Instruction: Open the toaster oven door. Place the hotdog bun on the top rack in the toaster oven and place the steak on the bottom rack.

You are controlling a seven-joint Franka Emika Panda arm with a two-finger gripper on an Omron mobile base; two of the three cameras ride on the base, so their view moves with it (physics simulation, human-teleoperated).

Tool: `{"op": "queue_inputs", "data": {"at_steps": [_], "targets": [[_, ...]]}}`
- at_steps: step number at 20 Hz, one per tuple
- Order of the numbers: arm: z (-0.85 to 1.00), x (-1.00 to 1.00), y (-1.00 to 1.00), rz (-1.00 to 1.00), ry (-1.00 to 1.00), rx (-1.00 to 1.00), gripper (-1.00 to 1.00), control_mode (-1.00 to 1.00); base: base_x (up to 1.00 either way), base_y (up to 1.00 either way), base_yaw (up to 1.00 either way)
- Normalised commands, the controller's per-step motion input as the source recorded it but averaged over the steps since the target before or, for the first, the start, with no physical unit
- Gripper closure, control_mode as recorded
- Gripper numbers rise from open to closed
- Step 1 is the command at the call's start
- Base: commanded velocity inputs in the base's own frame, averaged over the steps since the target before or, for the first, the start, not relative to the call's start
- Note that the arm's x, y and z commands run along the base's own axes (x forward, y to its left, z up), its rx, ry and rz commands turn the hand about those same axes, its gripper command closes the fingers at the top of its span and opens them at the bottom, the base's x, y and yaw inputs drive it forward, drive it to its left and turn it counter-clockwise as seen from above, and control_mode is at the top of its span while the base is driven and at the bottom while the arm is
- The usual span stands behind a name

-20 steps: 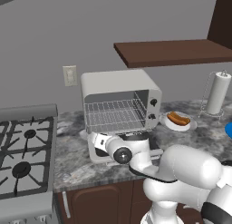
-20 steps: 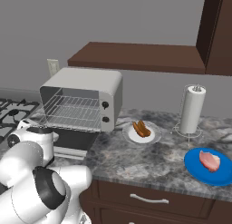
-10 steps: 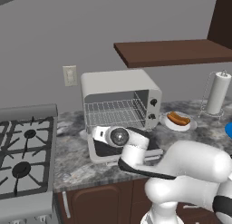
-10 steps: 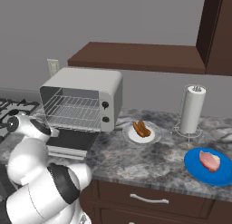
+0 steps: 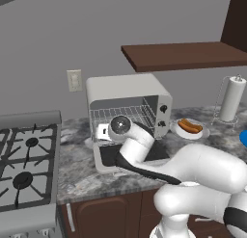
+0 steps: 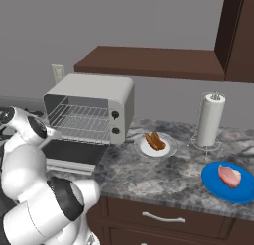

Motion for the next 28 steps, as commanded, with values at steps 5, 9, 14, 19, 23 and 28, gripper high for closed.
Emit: {"op": "queue_inputs", "data": {"at_steps": [5,9,14,19,23,28], "targets": [[0.00,0.12,-0.05,0.12,0.08,-0.04,1.00,-1.00,0.00,0.00,0.00],[0.00,0.07,-0.02,0.18,0.11,0.00,1.00,-1.00,0.00,0.00,0.00],[-0.08,0.01,0.01,0.16,0.05,-0.02,-1.00,-1.00,0.00,0.00,0.00],[-0.16,-0.02,0.00,0.09,0.01,0.00,-1.00,-1.00,0.00,0.00,0.00],[-0.08,0.01,0.06,0.00,0.01,0.00,-1.00,-1.00,0.00,0.00,0.00],[-0.12,0.15,0.11,0.00,0.02,-0.01,-1.00,-1.00,0.00,0.00,0.00]]}}
